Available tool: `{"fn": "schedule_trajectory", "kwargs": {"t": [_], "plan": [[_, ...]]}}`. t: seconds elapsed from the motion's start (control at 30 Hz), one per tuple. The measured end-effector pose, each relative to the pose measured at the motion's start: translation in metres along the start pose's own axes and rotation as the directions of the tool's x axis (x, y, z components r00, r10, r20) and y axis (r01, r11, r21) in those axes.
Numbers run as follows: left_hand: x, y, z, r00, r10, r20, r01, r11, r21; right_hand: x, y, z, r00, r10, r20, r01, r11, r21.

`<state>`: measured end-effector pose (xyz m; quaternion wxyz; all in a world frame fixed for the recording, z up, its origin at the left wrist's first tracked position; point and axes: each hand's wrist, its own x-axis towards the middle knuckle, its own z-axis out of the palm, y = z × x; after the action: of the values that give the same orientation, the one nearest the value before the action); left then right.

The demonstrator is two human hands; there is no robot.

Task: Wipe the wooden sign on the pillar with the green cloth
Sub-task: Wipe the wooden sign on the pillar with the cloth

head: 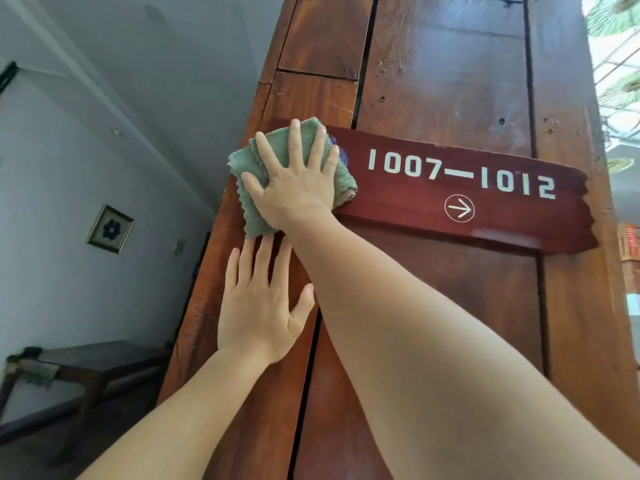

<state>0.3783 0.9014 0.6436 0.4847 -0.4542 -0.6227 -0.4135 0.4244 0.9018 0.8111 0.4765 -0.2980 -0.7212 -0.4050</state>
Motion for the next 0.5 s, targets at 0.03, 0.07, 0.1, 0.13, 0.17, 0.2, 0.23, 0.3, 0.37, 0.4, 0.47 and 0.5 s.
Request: {"fn": "schedule_trajectory", "kwargs": {"t": [0.03,0.07,0.1,0.13,0.17,0.2,0.23,0.3,0.37,0.4,0.47,0.5], "plan": [[0.000,0.001,-0.001,1.000,0.001,-0.013,-0.002,1.000,-0.011,-0.002,0.004,-0.001,0.999,-0.036,0.014,0.036,0.999,-0.006],[0.000,0.002,-0.001,1.000,-0.001,-0.022,0.001,1.000,-0.021,-0.004,0.008,-0.002,0.997,-0.069,0.026,0.069,0.997,-0.015],[0.001,0.002,-0.002,0.999,-0.011,-0.030,0.010,1.000,-0.024,-0.007,0.012,-0.003,0.994,-0.105,0.030,0.106,0.994,-0.033],[0.001,0.002,-0.002,0.999,-0.017,-0.034,0.016,1.000,-0.020,-0.011,0.017,-0.003,0.990,-0.137,0.028,0.139,0.989,-0.059],[-0.001,0.002,-0.002,0.999,-0.016,-0.032,0.016,1.000,-0.012,-0.017,0.022,-0.003,0.987,-0.162,0.024,0.163,0.982,-0.090],[-0.004,0.001,-0.002,1.000,-0.007,-0.023,0.007,1.000,-0.001,-0.023,0.028,-0.002,0.984,-0.178,0.020,0.179,0.977,-0.120],[-0.008,-0.002,-0.002,1.000,0.006,-0.009,-0.005,1.000,0.013,-0.030,0.034,-0.002,0.982,-0.188,0.018,0.188,0.971,-0.144],[-0.022,-0.008,-0.002,0.999,0.034,0.030,-0.036,0.998,0.045,-0.044,0.045,-0.003,0.976,-0.218,0.023,0.218,0.961,-0.171],[-0.038,-0.013,-0.006,0.995,0.057,0.086,-0.064,0.995,0.076,-0.058,0.058,-0.006,0.962,-0.270,0.039,0.272,0.944,-0.188],[-0.044,-0.016,-0.010,0.991,0.063,0.121,-0.075,0.993,0.094,-0.065,0.065,-0.009,0.955,-0.293,0.056,0.298,0.936,-0.189],[-0.053,-0.020,-0.021,0.976,0.065,0.208,-0.093,0.987,0.128,-0.080,0.083,-0.019,0.945,-0.311,0.096,0.324,0.931,-0.167],[-0.056,-0.021,-0.026,0.965,0.064,0.253,-0.100,0.986,0.132,-0.088,0.092,-0.025,0.947,-0.300,0.116,0.315,0.936,-0.158]]}}
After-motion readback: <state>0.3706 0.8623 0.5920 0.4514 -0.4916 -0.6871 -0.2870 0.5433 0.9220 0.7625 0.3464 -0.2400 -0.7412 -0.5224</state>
